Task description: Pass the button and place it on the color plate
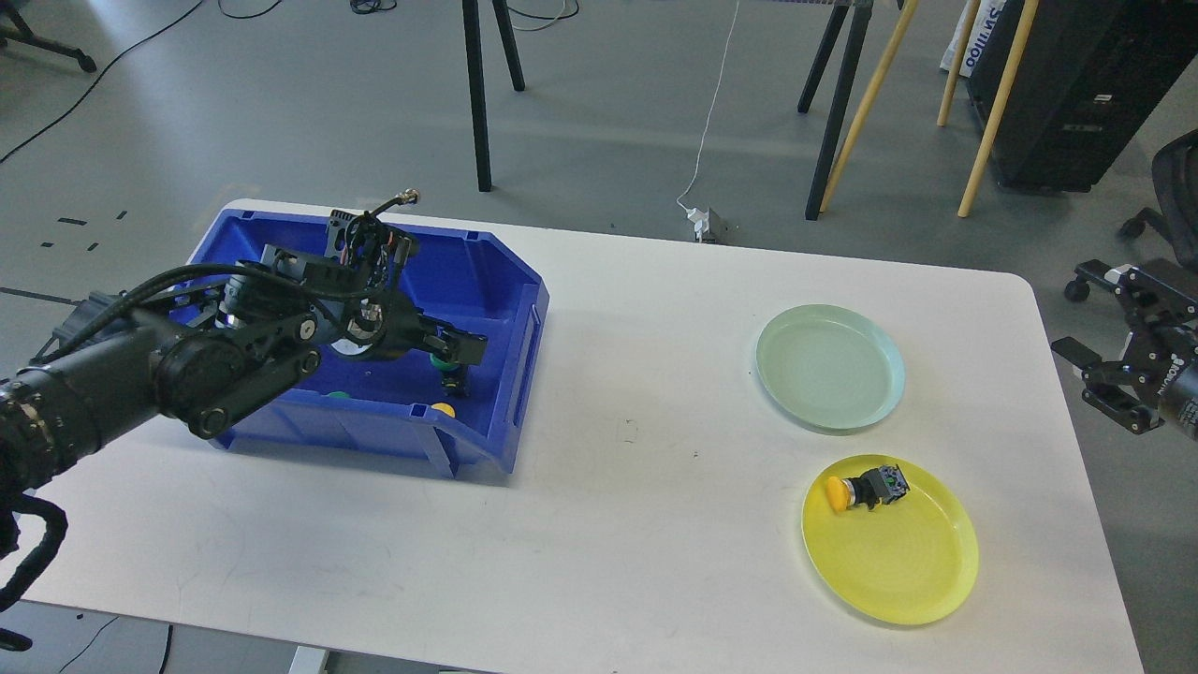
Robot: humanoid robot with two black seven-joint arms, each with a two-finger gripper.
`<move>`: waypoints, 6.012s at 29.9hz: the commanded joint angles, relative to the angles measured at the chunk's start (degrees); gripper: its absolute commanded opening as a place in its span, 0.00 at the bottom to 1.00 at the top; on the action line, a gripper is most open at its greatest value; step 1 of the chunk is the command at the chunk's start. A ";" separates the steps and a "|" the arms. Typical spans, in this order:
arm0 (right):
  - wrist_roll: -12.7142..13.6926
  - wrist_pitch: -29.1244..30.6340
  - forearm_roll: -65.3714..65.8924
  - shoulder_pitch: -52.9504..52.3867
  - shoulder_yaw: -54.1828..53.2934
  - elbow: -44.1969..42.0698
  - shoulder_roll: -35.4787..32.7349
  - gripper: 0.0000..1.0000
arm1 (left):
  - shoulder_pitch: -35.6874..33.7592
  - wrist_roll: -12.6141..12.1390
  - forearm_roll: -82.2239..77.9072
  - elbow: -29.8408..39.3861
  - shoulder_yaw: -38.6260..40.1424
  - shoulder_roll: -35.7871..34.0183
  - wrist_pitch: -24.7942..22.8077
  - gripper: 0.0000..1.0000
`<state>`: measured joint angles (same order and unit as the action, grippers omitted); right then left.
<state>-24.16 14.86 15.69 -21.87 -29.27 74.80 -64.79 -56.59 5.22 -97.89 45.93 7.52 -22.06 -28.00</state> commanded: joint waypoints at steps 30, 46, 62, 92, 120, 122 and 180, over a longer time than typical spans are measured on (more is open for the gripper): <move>-0.09 0.00 0.22 0.17 0.09 0.18 0.27 0.92 | 2.01 2.25 -1.69 -3.30 0.22 0.79 0.00 0.12; 0.26 -1.41 0.13 -4.66 0.00 -1.32 2.64 0.92 | 1.40 6.47 7.26 21.47 8.56 -24.78 0.00 0.11; 0.34 -2.55 -0.57 -16.97 -2.28 -0.44 12.48 0.92 | -5.98 3.57 41.71 16.22 26.32 -4.24 0.00 0.11; 1.75 -3.87 -2.24 -23.74 -2.29 2.72 29.19 0.92 | -11.43 2.52 45.86 2.68 26.41 16.61 0.00 0.11; 1.58 -3.25 -1.72 -24.80 -2.20 2.46 29.10 0.07 | -11.09 2.52 45.77 2.50 26.06 16.61 0.00 0.11; 1.66 -3.25 -1.54 -24.88 -2.20 2.37 29.02 0.07 | -11.08 2.43 45.69 2.07 26.06 16.61 0.00 0.12; 4.21 -4.31 4.26 -15.30 13.45 -33.23 36.40 0.91 | -10.29 -0.91 45.68 -0.22 28.60 4.92 0.00 0.99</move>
<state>-20.02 10.54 20.18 -37.07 -15.38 41.03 -28.51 -66.89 4.30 -52.28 45.70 35.99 -16.96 -28.00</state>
